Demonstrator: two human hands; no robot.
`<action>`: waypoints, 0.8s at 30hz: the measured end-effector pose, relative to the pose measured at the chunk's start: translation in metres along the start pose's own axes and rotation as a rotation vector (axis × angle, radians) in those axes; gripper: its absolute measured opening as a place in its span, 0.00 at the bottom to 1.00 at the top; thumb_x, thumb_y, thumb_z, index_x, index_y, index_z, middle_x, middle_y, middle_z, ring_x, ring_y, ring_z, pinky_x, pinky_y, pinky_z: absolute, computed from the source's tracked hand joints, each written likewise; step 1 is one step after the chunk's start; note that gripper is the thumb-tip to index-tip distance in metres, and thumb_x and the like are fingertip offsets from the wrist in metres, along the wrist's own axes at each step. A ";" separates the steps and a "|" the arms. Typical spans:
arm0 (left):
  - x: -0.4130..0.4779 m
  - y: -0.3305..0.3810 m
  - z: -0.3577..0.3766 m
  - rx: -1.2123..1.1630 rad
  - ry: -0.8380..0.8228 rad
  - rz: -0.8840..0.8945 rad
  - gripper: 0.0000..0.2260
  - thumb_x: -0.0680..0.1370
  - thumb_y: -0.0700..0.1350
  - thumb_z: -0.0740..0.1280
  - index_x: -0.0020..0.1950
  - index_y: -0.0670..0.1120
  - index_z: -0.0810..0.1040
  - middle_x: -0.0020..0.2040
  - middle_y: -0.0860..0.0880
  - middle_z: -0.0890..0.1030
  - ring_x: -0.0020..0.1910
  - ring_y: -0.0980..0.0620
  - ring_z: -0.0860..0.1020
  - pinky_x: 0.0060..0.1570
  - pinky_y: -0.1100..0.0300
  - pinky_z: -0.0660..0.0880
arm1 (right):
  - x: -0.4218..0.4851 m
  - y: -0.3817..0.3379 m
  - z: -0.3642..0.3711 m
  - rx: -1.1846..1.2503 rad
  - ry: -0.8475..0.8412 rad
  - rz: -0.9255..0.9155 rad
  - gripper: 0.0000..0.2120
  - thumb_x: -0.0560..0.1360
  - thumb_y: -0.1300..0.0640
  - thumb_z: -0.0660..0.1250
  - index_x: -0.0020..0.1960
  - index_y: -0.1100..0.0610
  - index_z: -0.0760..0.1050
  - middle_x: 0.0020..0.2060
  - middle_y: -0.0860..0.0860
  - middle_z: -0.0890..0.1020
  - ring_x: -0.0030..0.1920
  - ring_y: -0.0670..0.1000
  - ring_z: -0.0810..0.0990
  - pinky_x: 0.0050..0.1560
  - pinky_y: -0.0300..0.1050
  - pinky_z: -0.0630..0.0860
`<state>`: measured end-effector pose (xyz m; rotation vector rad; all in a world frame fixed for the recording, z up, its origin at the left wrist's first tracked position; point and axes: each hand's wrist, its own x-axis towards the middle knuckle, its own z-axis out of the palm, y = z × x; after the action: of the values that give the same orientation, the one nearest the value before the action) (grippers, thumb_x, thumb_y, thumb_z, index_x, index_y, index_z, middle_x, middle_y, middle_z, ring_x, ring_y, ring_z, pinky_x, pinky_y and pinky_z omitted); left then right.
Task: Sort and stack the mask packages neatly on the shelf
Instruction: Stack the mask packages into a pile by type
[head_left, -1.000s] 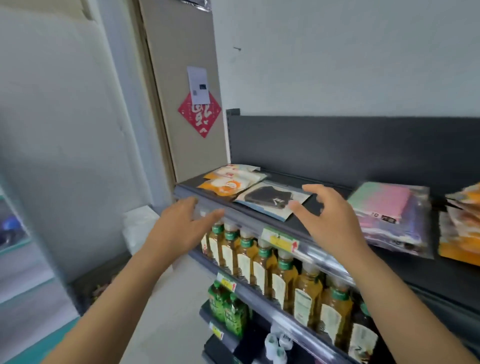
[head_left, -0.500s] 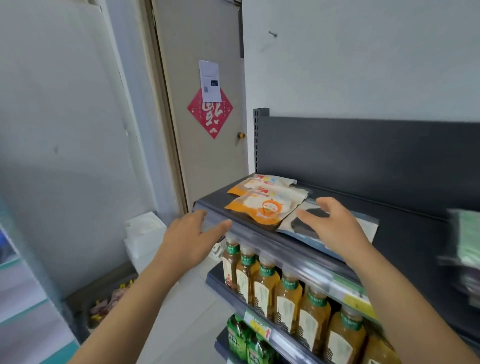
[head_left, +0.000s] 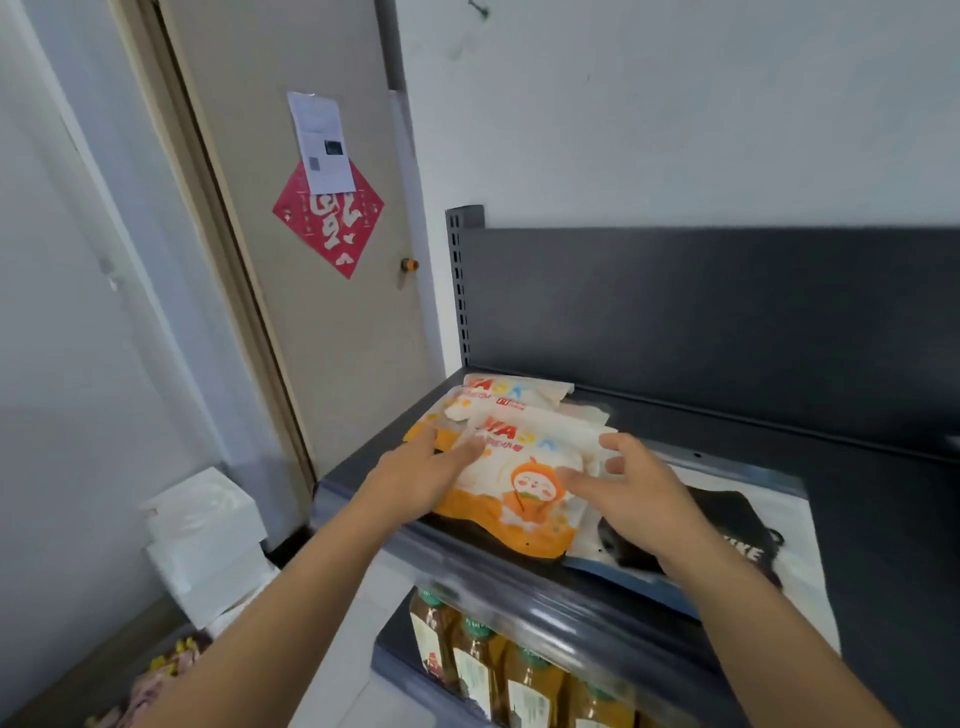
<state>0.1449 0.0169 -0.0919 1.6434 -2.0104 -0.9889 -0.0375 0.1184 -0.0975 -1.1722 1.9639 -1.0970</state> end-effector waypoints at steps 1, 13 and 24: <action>0.005 0.002 0.003 -0.014 -0.021 -0.001 0.38 0.70 0.72 0.60 0.75 0.53 0.62 0.67 0.49 0.75 0.63 0.45 0.75 0.65 0.51 0.70 | 0.002 -0.002 0.003 0.005 0.009 0.003 0.33 0.72 0.45 0.70 0.73 0.50 0.61 0.61 0.48 0.73 0.52 0.47 0.71 0.48 0.42 0.69; 0.018 0.019 -0.021 -0.173 -0.186 0.389 0.22 0.67 0.72 0.65 0.55 0.63 0.71 0.53 0.62 0.77 0.56 0.53 0.79 0.59 0.47 0.75 | -0.013 -0.024 0.022 0.196 0.294 0.013 0.31 0.73 0.47 0.70 0.72 0.47 0.62 0.66 0.44 0.71 0.60 0.47 0.73 0.53 0.42 0.73; -0.033 0.063 0.025 -0.333 -0.532 0.597 0.21 0.72 0.64 0.64 0.62 0.62 0.66 0.53 0.68 0.73 0.48 0.65 0.72 0.44 0.66 0.67 | -0.104 -0.012 -0.016 0.243 0.812 0.055 0.26 0.71 0.53 0.72 0.65 0.44 0.66 0.52 0.36 0.75 0.54 0.42 0.78 0.57 0.47 0.78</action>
<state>0.0928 0.0602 -0.0593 0.5746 -2.2784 -1.5016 -0.0009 0.2139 -0.0710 -0.5637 2.3054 -1.9236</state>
